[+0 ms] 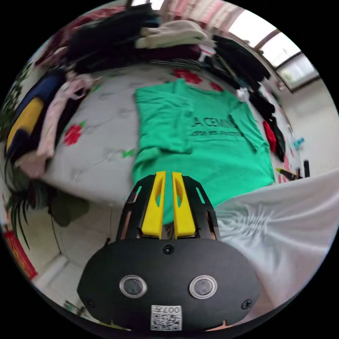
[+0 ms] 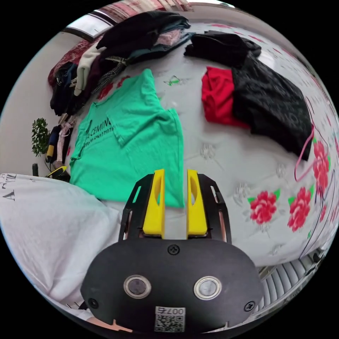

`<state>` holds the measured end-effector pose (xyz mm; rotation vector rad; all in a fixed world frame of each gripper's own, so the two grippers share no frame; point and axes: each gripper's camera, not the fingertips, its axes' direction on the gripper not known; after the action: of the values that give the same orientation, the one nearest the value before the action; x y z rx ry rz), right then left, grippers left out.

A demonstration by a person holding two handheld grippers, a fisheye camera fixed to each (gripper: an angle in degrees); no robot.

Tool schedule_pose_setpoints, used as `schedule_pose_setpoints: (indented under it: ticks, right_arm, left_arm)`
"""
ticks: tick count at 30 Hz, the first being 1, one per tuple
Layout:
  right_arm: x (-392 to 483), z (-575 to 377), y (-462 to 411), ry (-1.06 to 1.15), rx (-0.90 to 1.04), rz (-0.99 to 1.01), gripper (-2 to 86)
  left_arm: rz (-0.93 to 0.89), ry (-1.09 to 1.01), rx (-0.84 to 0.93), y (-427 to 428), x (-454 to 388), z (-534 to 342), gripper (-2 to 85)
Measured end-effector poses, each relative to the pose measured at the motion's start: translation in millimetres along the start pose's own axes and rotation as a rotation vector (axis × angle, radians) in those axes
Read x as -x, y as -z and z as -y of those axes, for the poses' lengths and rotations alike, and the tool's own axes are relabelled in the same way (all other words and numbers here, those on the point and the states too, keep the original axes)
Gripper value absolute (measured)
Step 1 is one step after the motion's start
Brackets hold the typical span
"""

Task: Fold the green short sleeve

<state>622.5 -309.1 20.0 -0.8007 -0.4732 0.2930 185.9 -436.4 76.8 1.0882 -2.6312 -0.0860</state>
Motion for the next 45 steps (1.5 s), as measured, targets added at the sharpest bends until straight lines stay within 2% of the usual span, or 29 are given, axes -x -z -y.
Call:
schedule_pose_setpoints:
  ticks: [7,9,12,16,18,22,25,29,32,37,42,45]
  right_arm:
    - [6,-26,-23,0.005,0.114,-0.007,8.0]
    - [14,-26,-26,0.026,0.121,-0.109,7.7]
    - [24,-21,-28,0.084,0.173,-0.181,5.8]
    - [25,-18,-16,0.140,0.181,-0.149,2.3]
    - [19,-21,0,0.127,0.139,-0.108,1.5]
    - [-8,-37,53,0.054,-0.030,0.140,0.7]
    - [-22,-49,73,0.022,-0.063,0.228,0.5]
    - [-43,-47,88,-0.055,-0.078,0.398,0.5]
    - [-46,-20,101,-0.060,-0.090,0.495,0.5]
    - [-34,76,124,-0.053,-0.177,0.527,1.2]
    - [-18,175,95,-0.143,-0.252,0.415,3.7]
    - [-10,193,68,-0.193,-0.208,0.377,5.0]
  left_arm:
    - [0.000,0.155,0.103,-17,42,-77,8.9]
    - [-0.027,0.163,0.153,-37,41,-79,8.9]
    - [-0.023,0.138,0.200,-55,31,-66,6.6]
    - [0.046,0.019,0.290,-55,23,-50,2.1]
    - [-0.017,-0.021,0.241,-34,35,-54,0.1]
    - [-0.226,0.041,0.123,16,68,-64,-0.5]
    - [-0.323,0.026,0.073,49,81,-71,-0.7]
    - [-0.551,0.129,-0.004,70,111,-69,-0.7]
    - [-0.665,0.174,-0.046,72,129,-41,-0.7]
    - [-0.682,0.259,-0.092,65,161,56,-0.2]
    - [-0.529,0.505,-0.190,23,175,165,3.5]
    - [-0.441,0.537,-0.203,15,174,187,5.1]
